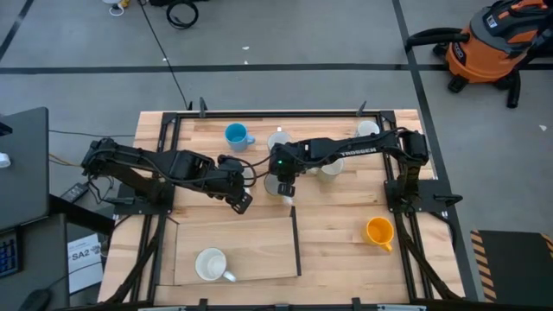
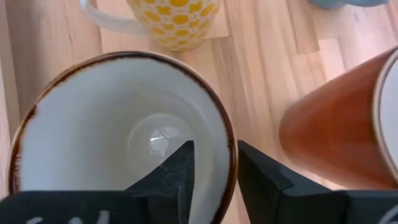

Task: Place coffee mugs
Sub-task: Put the light yellow mug on the shelf

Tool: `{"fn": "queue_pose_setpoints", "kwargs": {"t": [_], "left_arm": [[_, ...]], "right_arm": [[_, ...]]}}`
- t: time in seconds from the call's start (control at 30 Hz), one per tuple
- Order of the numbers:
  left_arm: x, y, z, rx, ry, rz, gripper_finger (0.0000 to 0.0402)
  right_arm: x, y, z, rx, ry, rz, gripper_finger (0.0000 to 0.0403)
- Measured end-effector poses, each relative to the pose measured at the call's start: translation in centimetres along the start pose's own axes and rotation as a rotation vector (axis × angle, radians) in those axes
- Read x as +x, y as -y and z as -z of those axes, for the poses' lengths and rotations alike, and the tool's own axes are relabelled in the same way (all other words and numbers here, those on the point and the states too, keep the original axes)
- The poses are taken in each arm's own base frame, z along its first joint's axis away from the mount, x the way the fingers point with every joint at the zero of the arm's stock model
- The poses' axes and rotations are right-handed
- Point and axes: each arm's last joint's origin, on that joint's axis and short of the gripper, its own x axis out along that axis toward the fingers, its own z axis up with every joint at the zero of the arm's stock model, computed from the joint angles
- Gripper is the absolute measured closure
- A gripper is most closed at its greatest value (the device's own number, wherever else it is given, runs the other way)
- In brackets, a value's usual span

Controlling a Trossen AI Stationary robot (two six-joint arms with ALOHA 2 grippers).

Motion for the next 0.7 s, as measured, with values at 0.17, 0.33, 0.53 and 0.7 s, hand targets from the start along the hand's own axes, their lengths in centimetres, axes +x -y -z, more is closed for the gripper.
{"fn": "queue_pose_setpoints", "kwargs": {"t": [0.17, 0.33, 0.53, 0.7], "left_arm": [[0.0, 0.0, 0.0, 0.000, 0.001, 0.000, 0.0248], [0.0, 0.0, 0.0, -0.002, 0.009, -0.004, 0.0248], [0.0, 0.0, -0.1, -0.004, 0.017, -0.007, 0.0248], [0.0, -0.1, -0.4, 0.003, 0.067, -0.029, 0.0248]], "right_arm": [[0.0, 0.0, -0.2, 0.001, 0.019, 0.000, 0.0260], [-0.7, 0.2, -0.3, 0.006, 0.035, 0.001, 0.0260], [-5.3, 0.9, -0.9, -0.015, 0.146, 0.007, 0.0260], [-10.6, 1.6, -0.5, -0.015, 0.234, 0.015, 0.0261]]}}
